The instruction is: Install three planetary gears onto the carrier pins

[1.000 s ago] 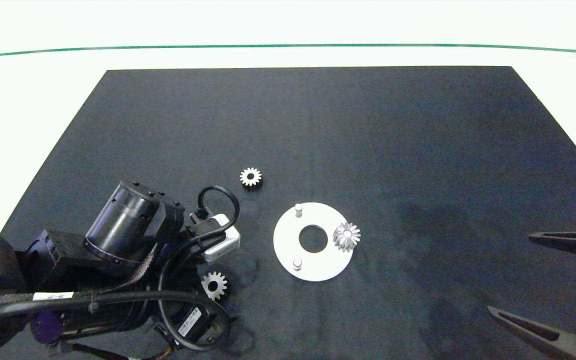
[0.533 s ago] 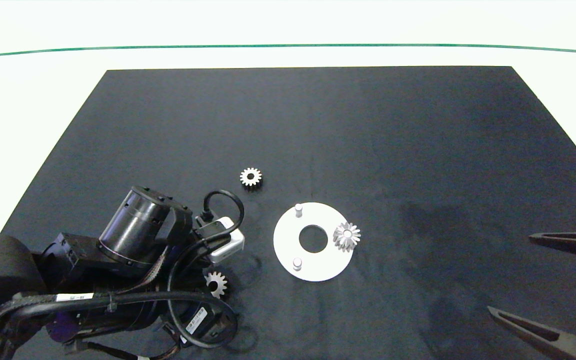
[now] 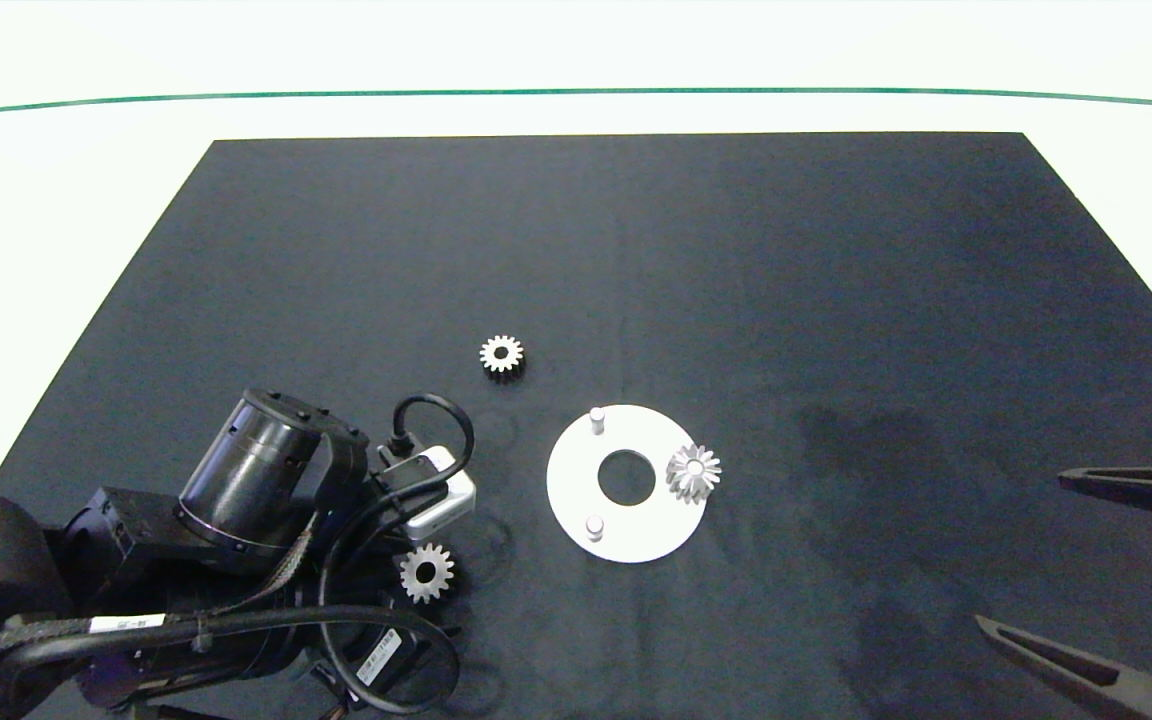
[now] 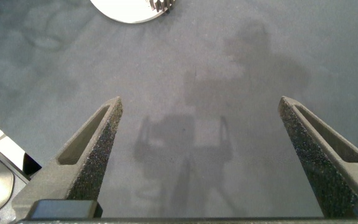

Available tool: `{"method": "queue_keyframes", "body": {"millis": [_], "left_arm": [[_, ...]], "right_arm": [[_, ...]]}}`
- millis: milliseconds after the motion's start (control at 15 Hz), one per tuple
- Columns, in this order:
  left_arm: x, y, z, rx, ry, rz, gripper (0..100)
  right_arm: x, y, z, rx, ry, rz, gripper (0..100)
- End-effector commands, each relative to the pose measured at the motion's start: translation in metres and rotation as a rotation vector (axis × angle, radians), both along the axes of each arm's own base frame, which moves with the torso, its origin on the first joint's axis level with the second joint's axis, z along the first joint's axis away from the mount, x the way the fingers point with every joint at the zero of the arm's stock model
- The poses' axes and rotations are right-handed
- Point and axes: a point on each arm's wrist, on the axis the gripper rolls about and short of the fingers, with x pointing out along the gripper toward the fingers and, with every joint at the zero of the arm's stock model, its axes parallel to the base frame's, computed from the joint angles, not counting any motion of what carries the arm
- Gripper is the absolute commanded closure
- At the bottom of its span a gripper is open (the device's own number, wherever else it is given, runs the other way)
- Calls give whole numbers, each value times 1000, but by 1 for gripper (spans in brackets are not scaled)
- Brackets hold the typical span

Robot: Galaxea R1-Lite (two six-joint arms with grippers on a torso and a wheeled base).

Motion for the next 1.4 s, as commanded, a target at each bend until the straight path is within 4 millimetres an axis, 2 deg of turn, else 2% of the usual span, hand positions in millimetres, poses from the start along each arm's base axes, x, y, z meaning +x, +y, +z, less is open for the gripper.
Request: {"method": "queue_keyframes", "body": {"millis": [67, 400, 1000, 1200, 1400], "left_arm": [[-1, 1, 2, -6, -9, 1, 32], [4, -3, 0, -26, -38, 14, 43], [2, -1, -7, -17, -22, 17, 61], [1, -1, -17, -27, -35, 16, 67], [1, -4, -10, -77, -95, 18, 73]], "right_arm": [[-1, -1, 0, -1, -3, 0, 0], [-2, -1, 1, 2, -6, 0, 0], [-3, -3, 1, 6, -11, -2, 0], [-3, -3, 1, 7, -12, -2, 0], [-3, -3, 1, 7, -12, -2, 0]]}}
